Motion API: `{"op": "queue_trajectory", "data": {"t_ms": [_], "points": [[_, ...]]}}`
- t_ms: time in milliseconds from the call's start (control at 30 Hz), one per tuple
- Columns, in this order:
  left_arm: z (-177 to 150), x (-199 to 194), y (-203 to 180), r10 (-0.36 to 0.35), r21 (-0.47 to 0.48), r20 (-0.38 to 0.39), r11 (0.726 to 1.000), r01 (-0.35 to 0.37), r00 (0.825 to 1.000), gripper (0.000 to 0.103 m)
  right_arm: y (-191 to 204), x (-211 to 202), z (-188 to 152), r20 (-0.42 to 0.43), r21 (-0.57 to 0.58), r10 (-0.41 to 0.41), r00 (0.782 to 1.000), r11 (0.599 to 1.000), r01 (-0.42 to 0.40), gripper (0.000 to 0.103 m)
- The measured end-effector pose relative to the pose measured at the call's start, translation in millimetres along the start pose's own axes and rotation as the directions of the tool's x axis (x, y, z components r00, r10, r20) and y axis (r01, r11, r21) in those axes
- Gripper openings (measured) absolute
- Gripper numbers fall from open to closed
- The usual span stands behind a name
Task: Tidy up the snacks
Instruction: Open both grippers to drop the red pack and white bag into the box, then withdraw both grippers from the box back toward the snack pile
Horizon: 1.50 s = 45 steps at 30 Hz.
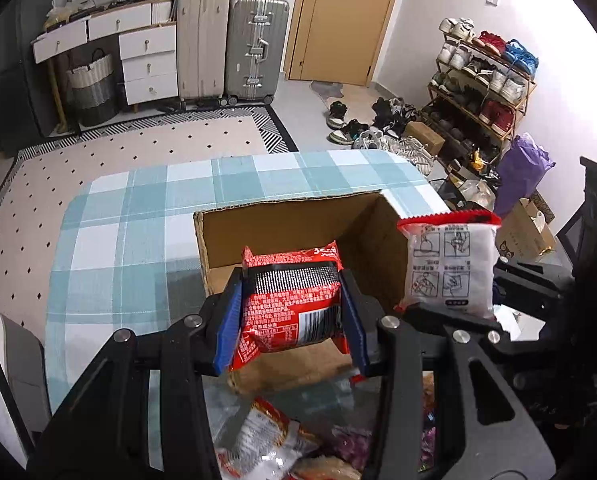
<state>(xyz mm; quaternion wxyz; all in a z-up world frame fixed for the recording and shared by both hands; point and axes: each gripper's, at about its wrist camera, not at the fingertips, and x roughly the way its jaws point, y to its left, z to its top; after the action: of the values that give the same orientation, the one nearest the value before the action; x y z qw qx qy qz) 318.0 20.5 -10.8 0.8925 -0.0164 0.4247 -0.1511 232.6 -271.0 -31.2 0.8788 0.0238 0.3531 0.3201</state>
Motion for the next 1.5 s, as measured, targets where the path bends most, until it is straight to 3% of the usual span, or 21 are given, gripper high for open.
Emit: {"op": "queue_trajectory", "data": {"t_ms": [333, 400, 467, 500, 533, 633, 1100, 1333, 1500], "points": [[3, 51, 11, -0.044, -0.022, -0.064, 0.999, 0.043, 0.997, 0.042, -15, 34, -11, -0.052, -0.007, -0.047, 0.998, 0.999, 0.046, 0.026], [4, 59, 12, -0.073, -0.033, -0.081, 0.997, 0.071, 0.994, 0.045, -17, 37, -13, -0.055, -0.015, -0.082, 0.995, 0.997, 0.081, 0.032], [4, 64, 12, -0.077, -0.042, -0.091, 0.996, 0.073, 0.993, 0.057, -19, 37, -14, -0.060, -0.026, -0.122, 0.991, 0.992, 0.121, 0.059], [4, 66, 12, -0.071, -0.049, -0.093, 0.997, 0.067, 0.993, 0.065, -20, 36, -15, -0.051, -0.024, -0.122, 0.991, 0.992, 0.121, 0.065], [3, 65, 13, -0.072, -0.054, -0.089, 0.996, 0.068, 0.993, 0.067, -21, 34, -16, -0.044, -0.022, -0.118, 0.992, 0.993, 0.117, 0.071], [1, 61, 12, -0.056, -0.055, -0.082, 0.997, 0.051, 0.995, 0.067, -21, 25, -16, -0.012, -0.037, -0.133, 0.991, 0.990, 0.132, 0.072], [-28, -21, -10, 0.016, -0.022, -0.012, 1.000, -0.016, 1.000, 0.071, -11, -40, -24, 0.073, -0.005, -0.168, 0.983, 0.986, 0.169, 0.073], [-42, -71, -21, 0.073, -0.016, 0.045, 0.997, -0.072, 0.996, 0.082, 15, -73, -25, 0.126, -0.030, -0.181, 0.975, 0.982, 0.186, 0.089], [-55, -101, -28, 0.092, -0.015, 0.068, 0.996, -0.091, 0.993, 0.082, 32, -93, -31, 0.148, -0.027, -0.190, 0.971, 0.980, 0.196, 0.090]]}}
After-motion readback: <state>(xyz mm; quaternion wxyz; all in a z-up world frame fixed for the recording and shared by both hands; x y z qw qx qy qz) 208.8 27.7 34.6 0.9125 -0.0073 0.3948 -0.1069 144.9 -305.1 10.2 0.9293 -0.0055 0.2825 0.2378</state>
